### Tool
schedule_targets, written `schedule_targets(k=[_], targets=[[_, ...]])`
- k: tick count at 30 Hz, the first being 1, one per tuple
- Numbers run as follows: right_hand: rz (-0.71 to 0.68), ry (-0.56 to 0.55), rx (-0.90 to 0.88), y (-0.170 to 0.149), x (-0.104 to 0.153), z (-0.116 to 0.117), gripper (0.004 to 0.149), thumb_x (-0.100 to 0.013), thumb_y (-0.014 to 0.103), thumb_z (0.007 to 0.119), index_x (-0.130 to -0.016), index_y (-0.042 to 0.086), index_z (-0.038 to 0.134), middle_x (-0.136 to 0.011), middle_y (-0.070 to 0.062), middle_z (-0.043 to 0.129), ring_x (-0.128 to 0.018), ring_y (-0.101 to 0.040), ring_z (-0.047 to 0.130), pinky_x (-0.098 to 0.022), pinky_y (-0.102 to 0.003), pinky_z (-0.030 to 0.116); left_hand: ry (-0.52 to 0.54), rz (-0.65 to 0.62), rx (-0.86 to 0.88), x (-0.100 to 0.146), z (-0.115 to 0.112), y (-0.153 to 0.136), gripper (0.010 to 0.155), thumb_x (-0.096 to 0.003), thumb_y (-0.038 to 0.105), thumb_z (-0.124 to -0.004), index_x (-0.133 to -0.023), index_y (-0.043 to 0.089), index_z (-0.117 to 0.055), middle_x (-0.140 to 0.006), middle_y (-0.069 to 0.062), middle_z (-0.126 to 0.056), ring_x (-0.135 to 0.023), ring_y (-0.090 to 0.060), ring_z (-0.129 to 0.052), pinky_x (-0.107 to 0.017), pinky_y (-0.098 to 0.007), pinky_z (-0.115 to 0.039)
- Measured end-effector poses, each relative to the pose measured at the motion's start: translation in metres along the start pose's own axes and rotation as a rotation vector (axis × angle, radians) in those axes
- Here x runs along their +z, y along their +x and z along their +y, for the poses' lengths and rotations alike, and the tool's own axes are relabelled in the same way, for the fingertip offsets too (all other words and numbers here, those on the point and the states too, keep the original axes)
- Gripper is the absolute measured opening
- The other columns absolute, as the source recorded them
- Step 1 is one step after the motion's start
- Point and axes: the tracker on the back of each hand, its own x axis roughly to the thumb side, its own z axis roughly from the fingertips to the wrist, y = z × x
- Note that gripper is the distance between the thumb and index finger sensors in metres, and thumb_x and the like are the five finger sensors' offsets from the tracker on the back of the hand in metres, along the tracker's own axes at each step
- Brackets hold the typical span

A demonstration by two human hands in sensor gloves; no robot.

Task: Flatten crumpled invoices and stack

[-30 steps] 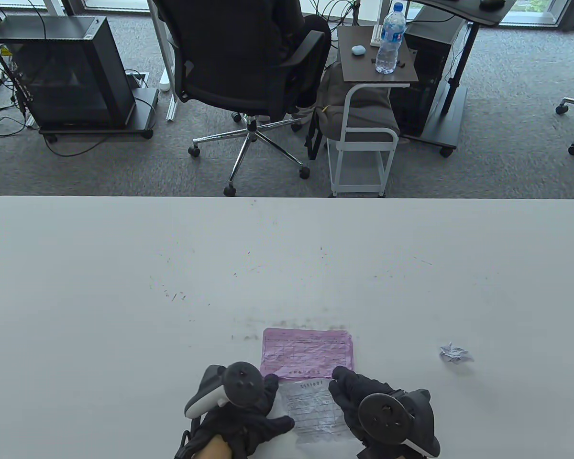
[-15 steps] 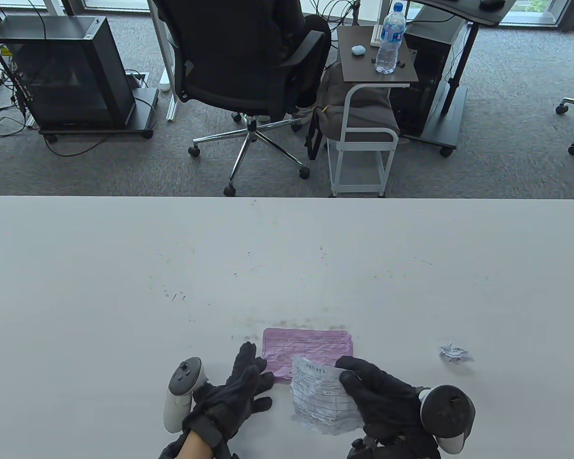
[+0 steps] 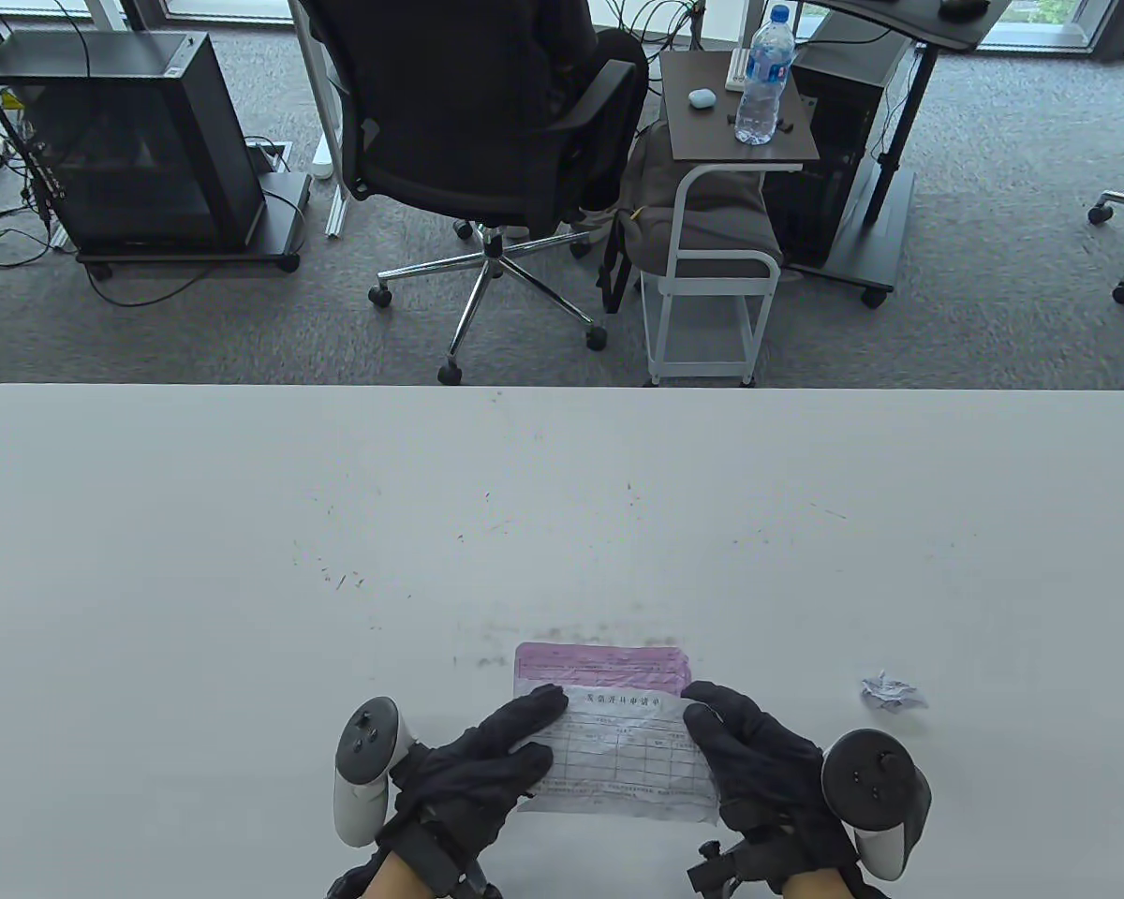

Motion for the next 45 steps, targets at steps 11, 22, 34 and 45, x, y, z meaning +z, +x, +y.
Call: schedule_targets(k=[11, 22, 34, 45], targets=[[0.106, -0.01, 0.146, 0.005, -0.002, 0.006, 0.042, -0.052, 0.026, 0.08, -0.087, 0.005, 0.074, -0.058, -0.011, 0.097, -0.033, -0.022, 0.101, -0.022, -0.036, 0.092, 0.05, 0.0, -0.701, -0.004, -0.015, 0.032, 0.061, -0.0575, 0.024, -0.079, -0.109, 0.005, -0.054, -0.108, -0.024, -0.044, -0.072, -0.027, -0.092, -0.056, -0.05, -0.08], [0.213, 0.098, 0.386, -0.002, -0.044, 0.023, 0.049, -0.05, 0.019, 0.081, -0.094, 0.004, 0.065, -0.071, -0.017, 0.091, -0.047, -0.03, 0.098, -0.032, -0.044, 0.09, 0.034, 0.168, -0.916, -0.044, -0.006, 0.023, 0.06, -0.0553, 0.018, -0.08, -0.108, 0.004, -0.056, -0.106, -0.026, -0.046, -0.059, -0.022, -0.096, -0.05, -0.047, -0.085], [0.261, 0.206, 0.699, -0.042, -0.09, 0.065, 0.056, -0.049, 0.018, 0.083, -0.097, 0.004, 0.059, -0.075, -0.016, 0.088, -0.051, -0.031, 0.095, -0.036, -0.044, 0.089, 0.055, 0.282, -1.057, -0.076, 0.006, -0.013, 0.067, -0.0514, 0.021, -0.088, -0.108, 0.003, -0.057, -0.105, -0.028, -0.047, -0.054, -0.019, -0.1, -0.046, -0.043, -0.089], [0.186, 0.242, 0.952, -0.052, -0.091, 0.095, 0.054, -0.048, 0.019, 0.083, -0.096, 0.006, 0.061, -0.073, -0.015, 0.089, -0.049, -0.027, 0.095, -0.034, -0.041, 0.09, -0.042, 0.373, -1.309, -0.093, -0.007, -0.028, 0.068, -0.0499, 0.023, -0.09, -0.107, 0.001, -0.059, -0.103, -0.029, -0.051, -0.05, -0.018, -0.099, -0.042, -0.041, -0.089]])
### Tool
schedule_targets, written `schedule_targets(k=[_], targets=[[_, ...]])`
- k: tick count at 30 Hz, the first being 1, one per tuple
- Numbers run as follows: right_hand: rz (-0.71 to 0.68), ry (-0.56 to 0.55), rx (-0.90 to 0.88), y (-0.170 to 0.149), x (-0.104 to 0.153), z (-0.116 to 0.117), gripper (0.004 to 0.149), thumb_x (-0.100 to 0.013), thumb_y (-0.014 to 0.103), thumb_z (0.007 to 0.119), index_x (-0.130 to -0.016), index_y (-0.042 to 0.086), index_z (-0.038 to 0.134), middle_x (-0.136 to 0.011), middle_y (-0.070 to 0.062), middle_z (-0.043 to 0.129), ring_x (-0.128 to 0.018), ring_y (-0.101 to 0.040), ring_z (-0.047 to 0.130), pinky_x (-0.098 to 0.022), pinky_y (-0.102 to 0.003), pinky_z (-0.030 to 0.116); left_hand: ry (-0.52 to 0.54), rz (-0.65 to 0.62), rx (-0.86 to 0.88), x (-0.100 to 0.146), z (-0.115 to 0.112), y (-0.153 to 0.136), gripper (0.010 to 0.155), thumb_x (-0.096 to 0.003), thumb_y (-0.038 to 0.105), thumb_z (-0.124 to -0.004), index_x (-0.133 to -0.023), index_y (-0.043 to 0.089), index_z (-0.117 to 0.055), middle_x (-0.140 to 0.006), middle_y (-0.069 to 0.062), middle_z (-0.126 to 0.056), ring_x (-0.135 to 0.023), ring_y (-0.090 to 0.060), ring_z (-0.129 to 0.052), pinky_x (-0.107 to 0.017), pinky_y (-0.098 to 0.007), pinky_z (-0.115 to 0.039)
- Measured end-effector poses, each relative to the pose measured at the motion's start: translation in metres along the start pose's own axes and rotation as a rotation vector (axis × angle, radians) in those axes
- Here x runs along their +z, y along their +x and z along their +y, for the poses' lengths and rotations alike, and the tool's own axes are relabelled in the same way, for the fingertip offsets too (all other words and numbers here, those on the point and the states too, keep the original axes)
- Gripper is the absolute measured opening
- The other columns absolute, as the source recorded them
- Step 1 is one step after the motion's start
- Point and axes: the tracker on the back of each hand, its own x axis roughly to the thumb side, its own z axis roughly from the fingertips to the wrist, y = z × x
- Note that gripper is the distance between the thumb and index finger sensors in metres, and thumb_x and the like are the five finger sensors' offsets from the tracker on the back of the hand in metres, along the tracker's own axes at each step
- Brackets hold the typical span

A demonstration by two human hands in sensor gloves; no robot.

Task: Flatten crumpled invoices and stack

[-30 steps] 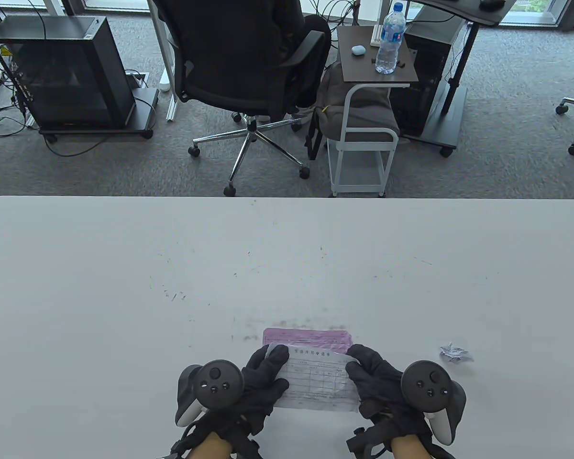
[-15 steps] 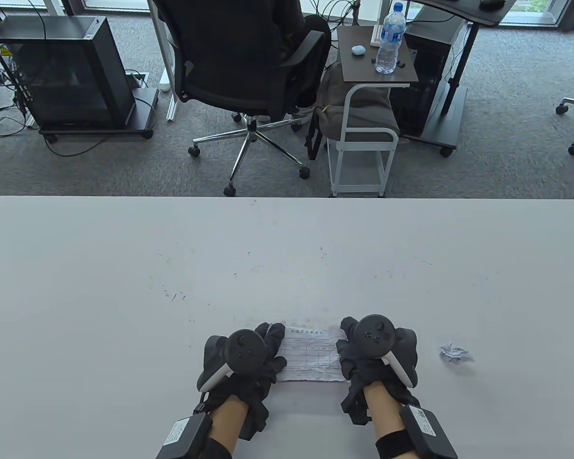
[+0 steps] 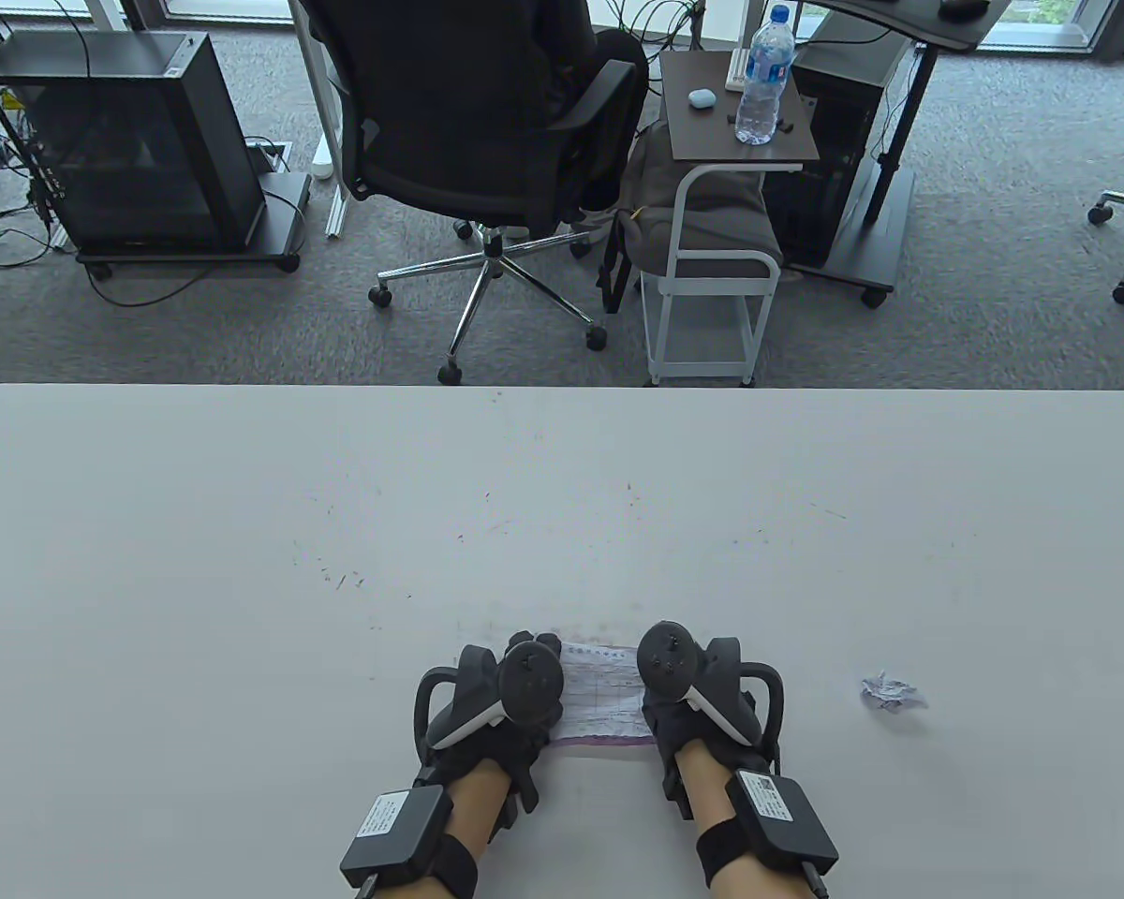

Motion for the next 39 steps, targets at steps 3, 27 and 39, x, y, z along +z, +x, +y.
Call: schedule_targets(k=[3, 27, 39], targets=[[-0.015, 0.007, 0.05, 0.004, -0.001, 0.002, 0.054, -0.049, 0.02, 0.083, -0.096, 0.006, 0.061, -0.073, -0.015, 0.089, -0.049, -0.026, 0.095, -0.034, -0.041, 0.089, -0.013, 0.024, -0.036, 0.0, -0.002, 0.003, 0.07, -0.0496, 0.024, -0.091, -0.107, 0.0, -0.059, -0.103, -0.031, -0.049, -0.05, -0.019, -0.098, -0.043, -0.041, -0.088], [0.072, -0.061, 0.524, -0.061, 0.014, -0.045, 0.067, -0.05, 0.04, 0.081, -0.103, 0.013, 0.049, -0.103, -0.029, 0.053, -0.082, -0.048, 0.067, -0.047, -0.049, 0.082, -0.039, 0.068, -0.058, 0.027, 0.022, -0.025, 0.076, -0.0567, 0.05, -0.071, -0.114, 0.007, -0.044, -0.11, -0.028, -0.021, -0.095, -0.058, -0.049, -0.062, -0.062, -0.06], [0.397, 0.184, 0.132, -0.171, 0.045, -0.026, 0.066, -0.057, 0.035, 0.071, -0.107, 0.013, 0.033, -0.105, -0.037, 0.044, -0.085, -0.056, 0.062, -0.05, -0.051, 0.078, 0.106, -0.104, -0.099, 0.099, 0.05, 0.021, 0.08, -0.0569, 0.056, -0.07, -0.115, 0.01, -0.042, -0.113, -0.026, -0.023, -0.103, -0.059, -0.034, -0.066, -0.074, -0.048]])
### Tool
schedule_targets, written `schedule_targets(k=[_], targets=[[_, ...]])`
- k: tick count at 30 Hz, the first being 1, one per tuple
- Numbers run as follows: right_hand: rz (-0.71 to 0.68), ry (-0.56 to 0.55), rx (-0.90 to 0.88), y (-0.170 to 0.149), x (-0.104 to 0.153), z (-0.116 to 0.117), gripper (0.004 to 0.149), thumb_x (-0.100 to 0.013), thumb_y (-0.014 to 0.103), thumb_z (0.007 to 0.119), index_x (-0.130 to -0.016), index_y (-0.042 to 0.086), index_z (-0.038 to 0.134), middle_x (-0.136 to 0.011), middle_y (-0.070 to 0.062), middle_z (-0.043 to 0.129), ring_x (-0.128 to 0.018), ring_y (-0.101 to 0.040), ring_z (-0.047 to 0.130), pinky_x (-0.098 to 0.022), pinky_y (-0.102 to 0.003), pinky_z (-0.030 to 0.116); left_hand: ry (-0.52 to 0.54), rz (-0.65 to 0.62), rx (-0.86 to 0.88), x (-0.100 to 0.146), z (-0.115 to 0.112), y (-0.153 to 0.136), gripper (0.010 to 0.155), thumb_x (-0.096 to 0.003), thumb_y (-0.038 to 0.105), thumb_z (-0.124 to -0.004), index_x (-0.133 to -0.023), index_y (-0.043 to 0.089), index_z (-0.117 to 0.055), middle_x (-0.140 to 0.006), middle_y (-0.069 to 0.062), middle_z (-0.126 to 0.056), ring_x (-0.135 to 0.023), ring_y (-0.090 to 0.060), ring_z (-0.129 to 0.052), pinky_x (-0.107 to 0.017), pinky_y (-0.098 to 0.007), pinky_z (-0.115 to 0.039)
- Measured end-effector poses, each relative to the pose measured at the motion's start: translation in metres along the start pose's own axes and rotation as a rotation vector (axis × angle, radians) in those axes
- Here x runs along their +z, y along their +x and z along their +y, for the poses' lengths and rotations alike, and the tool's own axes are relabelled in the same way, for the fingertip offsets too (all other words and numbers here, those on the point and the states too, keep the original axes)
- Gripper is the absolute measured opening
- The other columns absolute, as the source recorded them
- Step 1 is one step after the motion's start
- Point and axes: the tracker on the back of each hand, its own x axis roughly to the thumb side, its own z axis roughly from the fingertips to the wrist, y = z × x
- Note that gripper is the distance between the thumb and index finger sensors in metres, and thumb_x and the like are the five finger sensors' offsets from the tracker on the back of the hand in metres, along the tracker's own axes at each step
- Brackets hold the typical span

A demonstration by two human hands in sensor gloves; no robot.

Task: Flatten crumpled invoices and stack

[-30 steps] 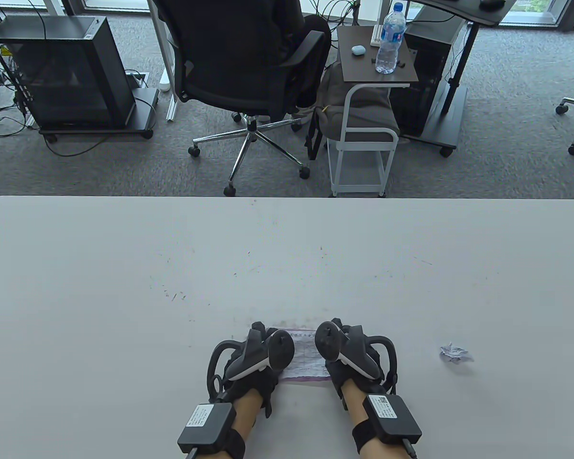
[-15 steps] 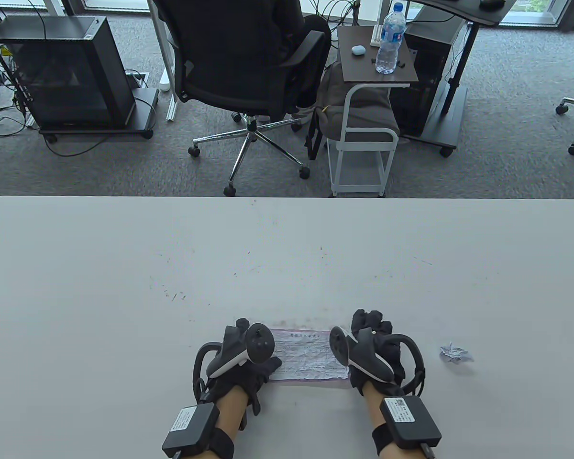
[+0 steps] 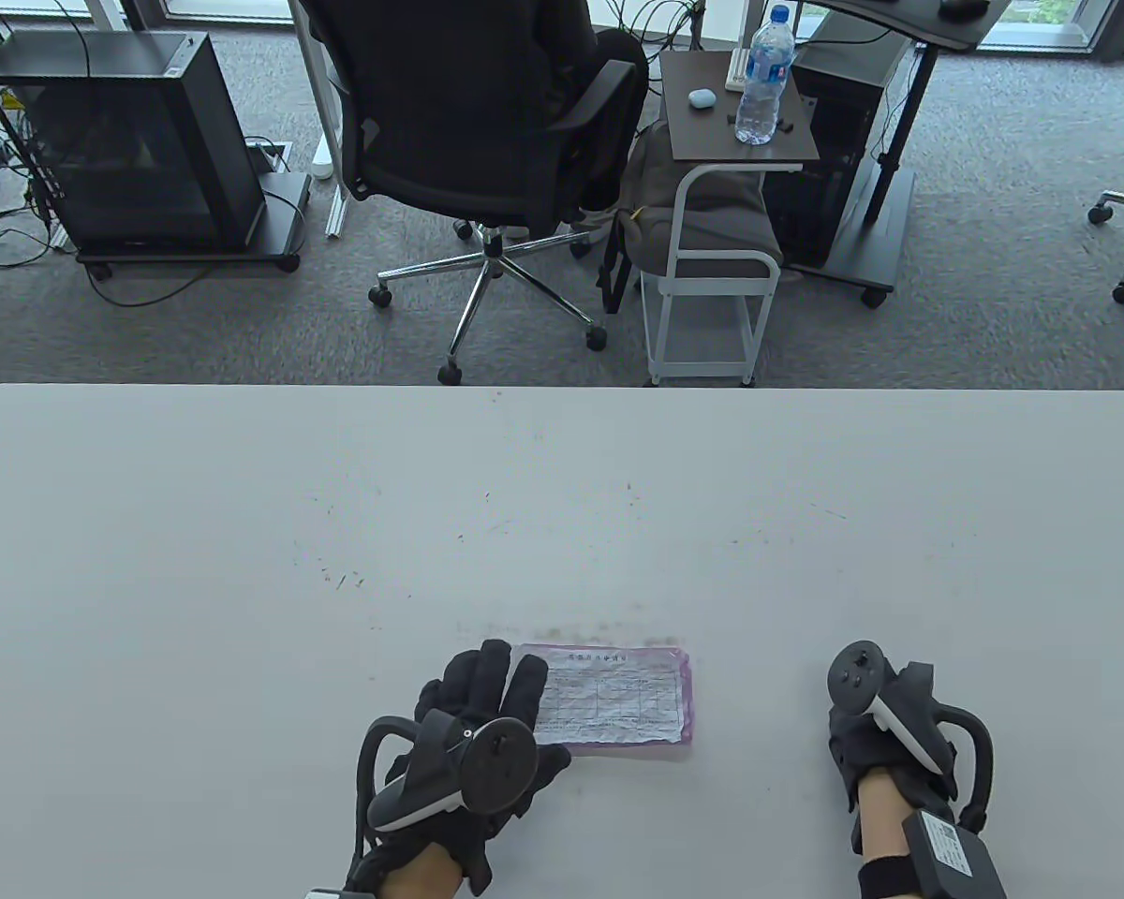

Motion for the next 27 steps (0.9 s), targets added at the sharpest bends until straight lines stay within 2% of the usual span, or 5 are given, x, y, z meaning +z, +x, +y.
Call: schedule_targets(k=[7, 15, 22, 25, 27], targets=[[-0.018, -0.087, 0.163, 0.009, 0.0, 0.001, 0.054, -0.054, 0.022, 0.074, -0.102, 0.009, 0.052, -0.096, -0.032, 0.066, -0.073, -0.048, 0.079, -0.046, -0.04, 0.086, 0.058, -0.02, 0.013, 0.005, -0.008, -0.005, 0.079, -0.0563, 0.055, -0.071, -0.115, 0.009, -0.044, -0.112, -0.026, -0.024, -0.102, -0.059, -0.04, -0.065, -0.073, -0.05], [-0.112, -0.175, -0.065, 0.031, 0.015, -0.027, 0.063, -0.049, 0.024, 0.084, -0.1, 0.003, 0.054, -0.088, -0.027, 0.075, -0.063, -0.04, 0.087, -0.039, -0.034, 0.088, 0.092, -0.065, 0.095, 0.006, -0.002, -0.007, 0.078, -0.0556, 0.054, -0.073, -0.113, 0.006, -0.051, -0.112, -0.026, -0.034, -0.098, -0.057, -0.053, -0.064, -0.068, -0.058], [-0.401, -0.293, -0.346, 0.072, 0.071, -0.079, 0.055, -0.047, 0.024, 0.088, -0.094, 0.006, 0.066, -0.084, -0.026, 0.081, -0.057, -0.036, 0.094, -0.034, -0.026, 0.093, 0.073, -0.152, 0.197, 0.011, 0.004, 0.001, 0.078, -0.0536, 0.045, -0.082, -0.113, 0.007, -0.048, -0.11, -0.025, -0.038, -0.088, -0.046, -0.073, -0.058, -0.057, -0.072], [-0.517, -0.271, -0.474, 0.089, 0.097, -0.088, 0.052, -0.048, 0.02, 0.086, -0.094, 0.007, 0.066, -0.087, -0.03, 0.078, -0.061, -0.039, 0.093, -0.037, -0.029, 0.093, 0.077, -0.187, 0.229, 0.015, 0.006, 0.007, 0.076, -0.0542, 0.041, -0.082, -0.113, 0.008, -0.047, -0.108, -0.025, -0.042, -0.081, -0.04, -0.082, -0.054, -0.052, -0.077], [-0.596, -0.228, -0.595, 0.1, 0.116, -0.088, 0.051, -0.048, 0.017, 0.085, -0.094, 0.007, 0.065, -0.087, -0.031, 0.078, -0.061, -0.041, 0.092, -0.038, -0.031, 0.093, 0.084, -0.215, 0.288, 0.018, 0.008, 0.01, 0.071, -0.0553, 0.04, -0.08, -0.112, 0.008, -0.051, -0.104, -0.023, -0.056, -0.074, -0.035, -0.09, -0.05, -0.048, -0.082]])
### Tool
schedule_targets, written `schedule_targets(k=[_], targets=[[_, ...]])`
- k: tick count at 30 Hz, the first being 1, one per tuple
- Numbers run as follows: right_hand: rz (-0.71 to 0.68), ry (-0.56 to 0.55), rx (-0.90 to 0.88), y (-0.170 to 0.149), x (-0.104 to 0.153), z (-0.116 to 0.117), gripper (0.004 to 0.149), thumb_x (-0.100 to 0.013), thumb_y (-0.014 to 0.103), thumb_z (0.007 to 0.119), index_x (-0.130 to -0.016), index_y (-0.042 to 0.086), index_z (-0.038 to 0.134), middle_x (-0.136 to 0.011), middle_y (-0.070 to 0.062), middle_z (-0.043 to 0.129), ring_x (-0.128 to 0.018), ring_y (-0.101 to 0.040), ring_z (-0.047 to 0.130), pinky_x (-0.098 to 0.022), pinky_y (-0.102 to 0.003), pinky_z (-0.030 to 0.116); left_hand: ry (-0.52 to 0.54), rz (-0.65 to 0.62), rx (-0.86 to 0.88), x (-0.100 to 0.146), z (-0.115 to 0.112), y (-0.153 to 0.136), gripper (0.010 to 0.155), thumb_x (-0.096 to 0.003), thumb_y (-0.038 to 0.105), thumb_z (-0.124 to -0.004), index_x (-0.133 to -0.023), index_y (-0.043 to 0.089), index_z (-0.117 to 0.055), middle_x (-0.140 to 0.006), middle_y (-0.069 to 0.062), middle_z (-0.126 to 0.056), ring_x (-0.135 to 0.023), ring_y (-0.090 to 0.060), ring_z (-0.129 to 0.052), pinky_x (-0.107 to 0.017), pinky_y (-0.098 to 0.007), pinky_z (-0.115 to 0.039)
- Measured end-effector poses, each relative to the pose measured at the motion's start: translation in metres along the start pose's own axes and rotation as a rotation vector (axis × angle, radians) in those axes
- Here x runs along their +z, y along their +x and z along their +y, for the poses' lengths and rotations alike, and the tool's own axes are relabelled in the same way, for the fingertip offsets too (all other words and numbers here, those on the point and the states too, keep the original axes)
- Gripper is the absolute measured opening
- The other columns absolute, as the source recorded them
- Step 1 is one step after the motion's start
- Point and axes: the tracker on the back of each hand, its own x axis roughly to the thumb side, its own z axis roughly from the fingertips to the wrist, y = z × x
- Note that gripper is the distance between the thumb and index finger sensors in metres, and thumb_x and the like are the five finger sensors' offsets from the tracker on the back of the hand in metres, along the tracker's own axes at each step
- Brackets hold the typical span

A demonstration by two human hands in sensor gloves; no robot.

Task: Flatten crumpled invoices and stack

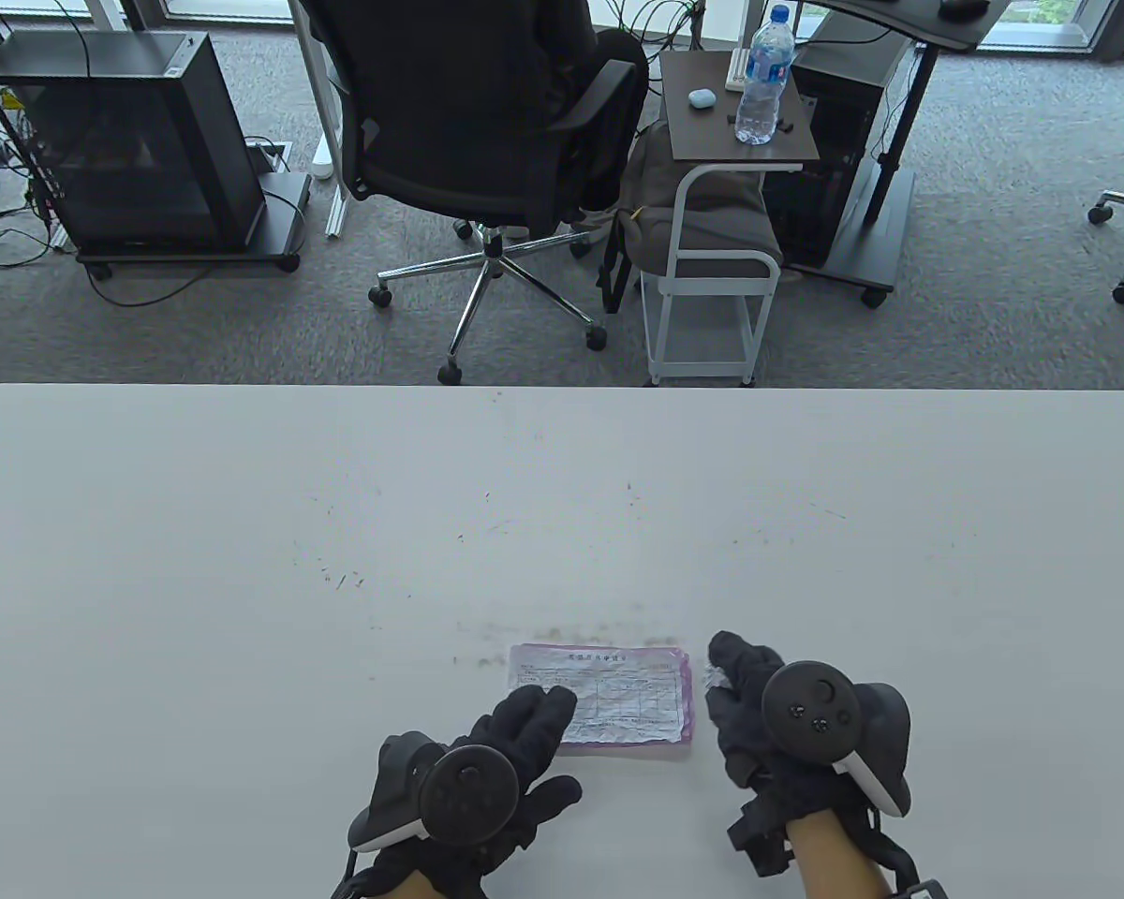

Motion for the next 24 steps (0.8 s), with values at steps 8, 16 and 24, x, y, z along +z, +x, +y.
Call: schedule_targets(k=[8, 16, 24], targets=[[-0.169, 0.168, -0.332, 0.017, 0.022, 0.039, 0.051, -0.051, 0.016, 0.082, -0.097, 0.004, 0.063, -0.082, -0.031, 0.083, -0.055, -0.039, 0.096, -0.032, -0.029, 0.094, 0.083, -0.056, 0.188, 0.005, 0.005, 0.009, 0.066, -0.0567, 0.037, -0.078, -0.109, 0.004, -0.056, -0.092, -0.023, -0.076, -0.064, -0.032, -0.1, -0.043, -0.045, -0.088], [-0.225, 0.126, -0.456, 0.018, 0.026, 0.05, 0.047, -0.053, 0.03, 0.079, -0.092, 0.005, 0.069, -0.066, -0.018, 0.095, -0.04, -0.03, 0.1, -0.019, -0.027, 0.09, 0.109, -0.062, 0.412, 0.002, -0.006, 0.01, 0.078, -0.0543, 0.035, -0.081, -0.111, 0.001, -0.039, -0.096, -0.023, -0.069, -0.069, -0.031, -0.097, -0.047, -0.046, -0.086], [-0.209, 0.072, -0.505, 0.015, 0.027, 0.055, 0.044, -0.055, 0.037, 0.068, -0.087, 0.008, 0.074, -0.068, -0.019, 0.095, -0.044, -0.033, 0.1, -0.022, -0.03, 0.092, 0.18, -0.036, 0.45, 0.003, -0.004, 0.002, 0.058, -0.0552, 0.028, -0.08, -0.105, 0.004, -0.061, -0.088, -0.019, -0.079, -0.058, -0.025, -0.102, -0.045, -0.045, -0.089]])
